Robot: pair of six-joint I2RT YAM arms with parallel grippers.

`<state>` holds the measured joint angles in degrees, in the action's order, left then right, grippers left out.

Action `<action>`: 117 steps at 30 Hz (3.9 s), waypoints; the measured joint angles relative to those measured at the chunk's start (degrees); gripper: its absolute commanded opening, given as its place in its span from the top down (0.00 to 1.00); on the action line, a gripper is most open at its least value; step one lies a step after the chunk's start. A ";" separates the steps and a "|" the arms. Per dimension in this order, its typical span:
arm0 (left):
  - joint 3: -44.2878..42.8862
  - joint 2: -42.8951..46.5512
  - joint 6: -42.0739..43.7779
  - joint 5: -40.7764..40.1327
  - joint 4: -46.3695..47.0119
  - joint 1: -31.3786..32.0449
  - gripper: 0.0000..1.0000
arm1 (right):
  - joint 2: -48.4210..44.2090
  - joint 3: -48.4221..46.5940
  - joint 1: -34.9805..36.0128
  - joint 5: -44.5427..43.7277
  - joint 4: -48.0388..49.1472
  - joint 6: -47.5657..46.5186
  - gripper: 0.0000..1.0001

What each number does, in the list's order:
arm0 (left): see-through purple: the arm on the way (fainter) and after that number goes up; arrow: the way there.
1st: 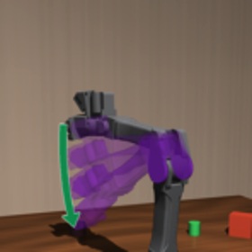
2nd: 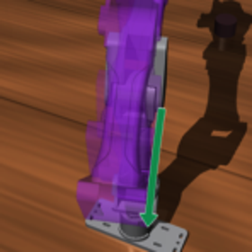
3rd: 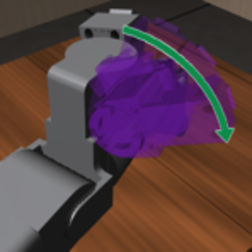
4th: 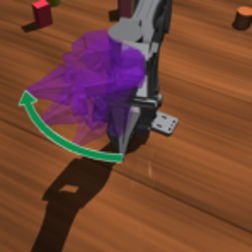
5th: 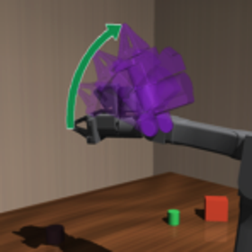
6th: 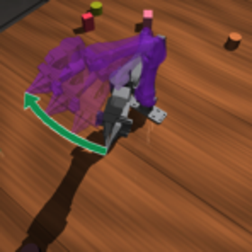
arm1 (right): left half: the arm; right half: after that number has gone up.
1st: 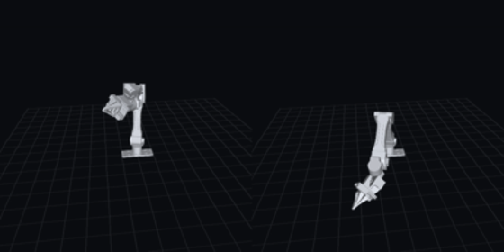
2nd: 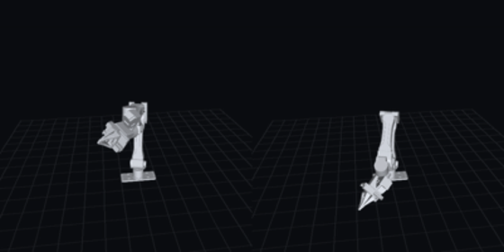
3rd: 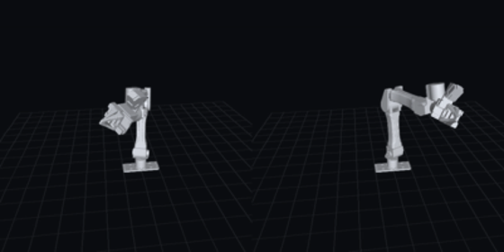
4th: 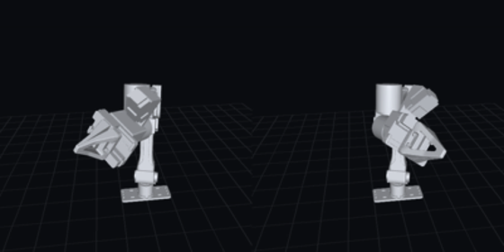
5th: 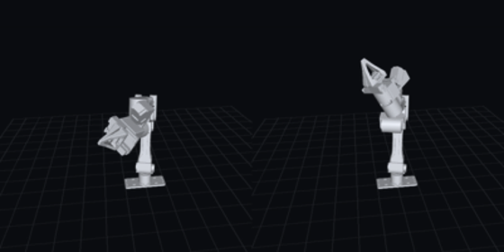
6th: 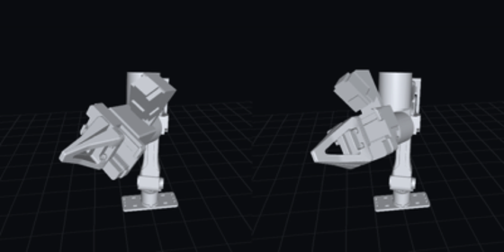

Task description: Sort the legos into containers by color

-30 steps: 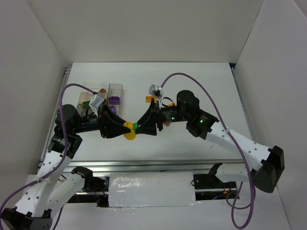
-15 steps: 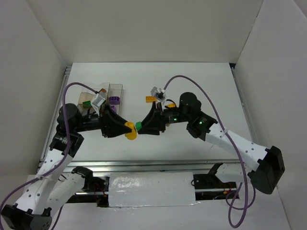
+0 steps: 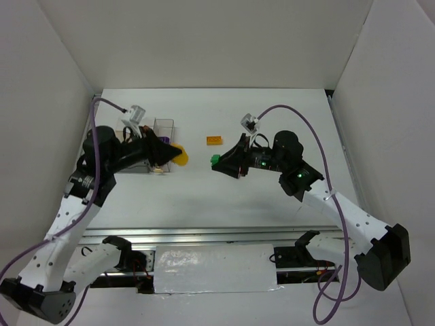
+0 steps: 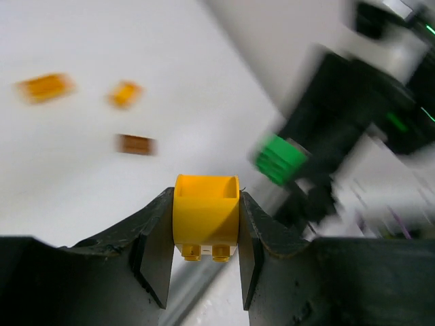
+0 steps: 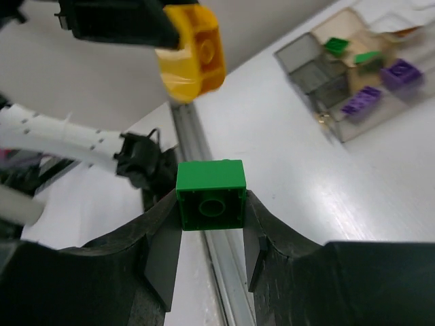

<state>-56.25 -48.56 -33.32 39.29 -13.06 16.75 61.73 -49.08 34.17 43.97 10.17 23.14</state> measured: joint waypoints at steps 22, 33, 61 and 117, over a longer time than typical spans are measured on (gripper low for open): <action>-2.16 -24.26 -30.38 -66.29 -12.44 -19.54 1.00 | -5.53 6.75 1.40 -23.58 -8.57 6.45 1.00; -1.44 -32.81 -34.42 -66.86 -9.35 -21.94 0.82 | -7.23 6.78 1.53 -24.11 -9.62 5.77 1.00; 5.05 -22.29 -15.30 -15.13 16.26 -5.14 0.04 | -2.86 8.20 1.57 1.36 -2.47 2.05 0.97; 10.64 -8.55 -1.44 5.33 27.43 20.00 1.00 | -4.50 8.20 3.10 8.81 3.56 4.85 0.20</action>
<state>-45.60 -57.10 -34.76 44.62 14.37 36.75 57.23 -40.88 37.28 52.77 13.74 27.99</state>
